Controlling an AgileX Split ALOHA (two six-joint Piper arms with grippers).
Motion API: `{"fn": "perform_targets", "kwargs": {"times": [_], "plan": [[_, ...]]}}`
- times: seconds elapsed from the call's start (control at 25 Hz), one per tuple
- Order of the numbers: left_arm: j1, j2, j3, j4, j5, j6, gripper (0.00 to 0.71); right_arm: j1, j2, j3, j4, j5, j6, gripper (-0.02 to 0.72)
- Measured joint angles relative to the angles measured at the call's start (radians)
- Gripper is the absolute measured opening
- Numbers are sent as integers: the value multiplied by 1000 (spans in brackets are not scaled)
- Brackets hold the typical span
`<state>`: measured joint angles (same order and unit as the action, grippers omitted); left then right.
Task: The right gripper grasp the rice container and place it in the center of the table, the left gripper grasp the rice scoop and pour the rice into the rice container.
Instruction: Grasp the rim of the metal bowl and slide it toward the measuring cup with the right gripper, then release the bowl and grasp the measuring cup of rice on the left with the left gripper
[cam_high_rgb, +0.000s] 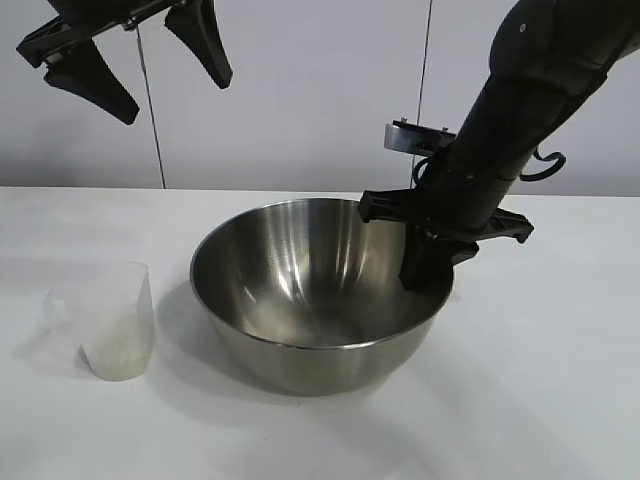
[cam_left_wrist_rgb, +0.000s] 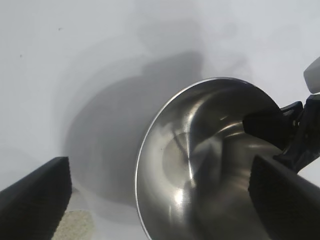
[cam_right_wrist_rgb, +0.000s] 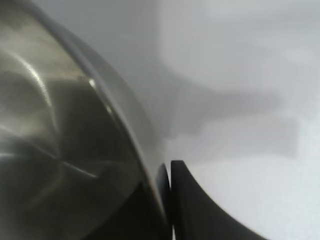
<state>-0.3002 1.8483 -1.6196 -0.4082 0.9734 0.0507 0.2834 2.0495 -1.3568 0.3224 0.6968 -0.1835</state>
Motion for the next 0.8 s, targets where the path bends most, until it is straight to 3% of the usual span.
{"fn": "perform_targets", "kwargs": {"times": [0.12, 0.16, 0.32, 0.4, 0.6, 0.8], "plan": [[0, 0, 0, 0, 2, 10, 694, 0, 0, 0, -1, 1, 12, 69], [0, 0, 0, 0, 2, 21, 694, 0, -1, 0, -1, 3, 14, 134], [0, 0, 0, 0, 2, 63, 694, 0, -10, -25, -1, 40, 17, 560], [0, 0, 0, 0, -3, 86, 694, 0, -20, -64, -2, 82, 21, 643], [0, -27, 0, 0, -80, 160, 694, -14, -63, -175, -5, 222, 42, 687], [0, -146, 38, -2, -243, 289, 694, -85, -117, -209, -13, 288, 60, 694]]}}
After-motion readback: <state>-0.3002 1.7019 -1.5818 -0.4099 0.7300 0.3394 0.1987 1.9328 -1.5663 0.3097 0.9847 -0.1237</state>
